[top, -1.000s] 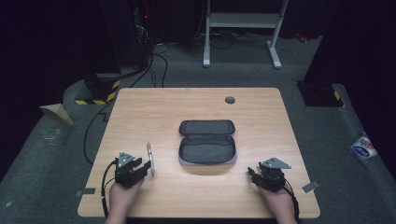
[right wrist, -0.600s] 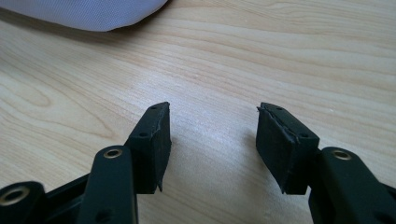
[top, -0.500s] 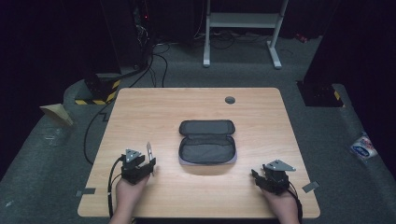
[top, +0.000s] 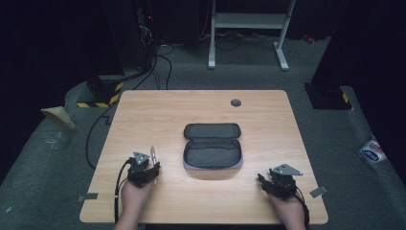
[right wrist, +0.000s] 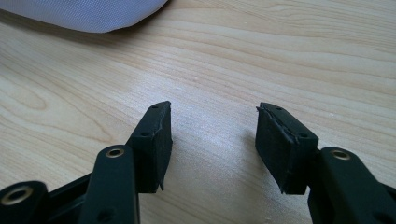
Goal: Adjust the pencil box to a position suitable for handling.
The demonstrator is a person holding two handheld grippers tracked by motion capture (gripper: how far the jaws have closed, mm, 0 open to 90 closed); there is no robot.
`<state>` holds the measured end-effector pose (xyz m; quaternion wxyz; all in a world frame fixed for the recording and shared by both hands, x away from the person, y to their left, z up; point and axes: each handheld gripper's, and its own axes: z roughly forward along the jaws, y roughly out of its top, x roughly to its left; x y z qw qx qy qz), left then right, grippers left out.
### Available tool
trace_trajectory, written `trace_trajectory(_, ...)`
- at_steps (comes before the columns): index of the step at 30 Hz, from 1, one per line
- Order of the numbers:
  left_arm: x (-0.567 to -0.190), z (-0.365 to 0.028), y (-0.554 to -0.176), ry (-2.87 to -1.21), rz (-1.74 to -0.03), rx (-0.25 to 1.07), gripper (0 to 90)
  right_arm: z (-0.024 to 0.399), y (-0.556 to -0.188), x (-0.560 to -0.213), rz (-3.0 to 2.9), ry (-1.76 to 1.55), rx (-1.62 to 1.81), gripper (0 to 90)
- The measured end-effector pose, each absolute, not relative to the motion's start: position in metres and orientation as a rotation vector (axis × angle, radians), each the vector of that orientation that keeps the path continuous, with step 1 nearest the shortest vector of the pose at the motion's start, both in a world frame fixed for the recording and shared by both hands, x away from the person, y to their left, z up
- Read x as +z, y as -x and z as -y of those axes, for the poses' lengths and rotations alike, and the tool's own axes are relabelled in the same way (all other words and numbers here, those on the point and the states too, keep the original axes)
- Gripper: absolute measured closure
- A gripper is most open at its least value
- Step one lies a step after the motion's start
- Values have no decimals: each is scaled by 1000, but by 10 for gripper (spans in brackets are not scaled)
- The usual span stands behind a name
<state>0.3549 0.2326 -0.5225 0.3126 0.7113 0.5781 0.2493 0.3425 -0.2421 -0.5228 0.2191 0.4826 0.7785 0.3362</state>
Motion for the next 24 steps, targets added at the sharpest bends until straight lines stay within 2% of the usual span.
trace_trajectory(5,-522,-233,-355,-1871,-1530,656,570,242,-342,-523,-2152,-1337,928,455)
trace_trajectory(10,-522,-234,-356,-1847,-1546,642,646,241,-342,-523,-2148,-1347,927,457)
trace_trajectory(17,-523,-237,-355,-1847,-1525,646,667,241,-341,-523,-2145,-1351,927,458)
trace_trajectory(24,-519,-237,-349,-1866,-1473,649,744,241,-341,-523,-2145,-1351,927,458)
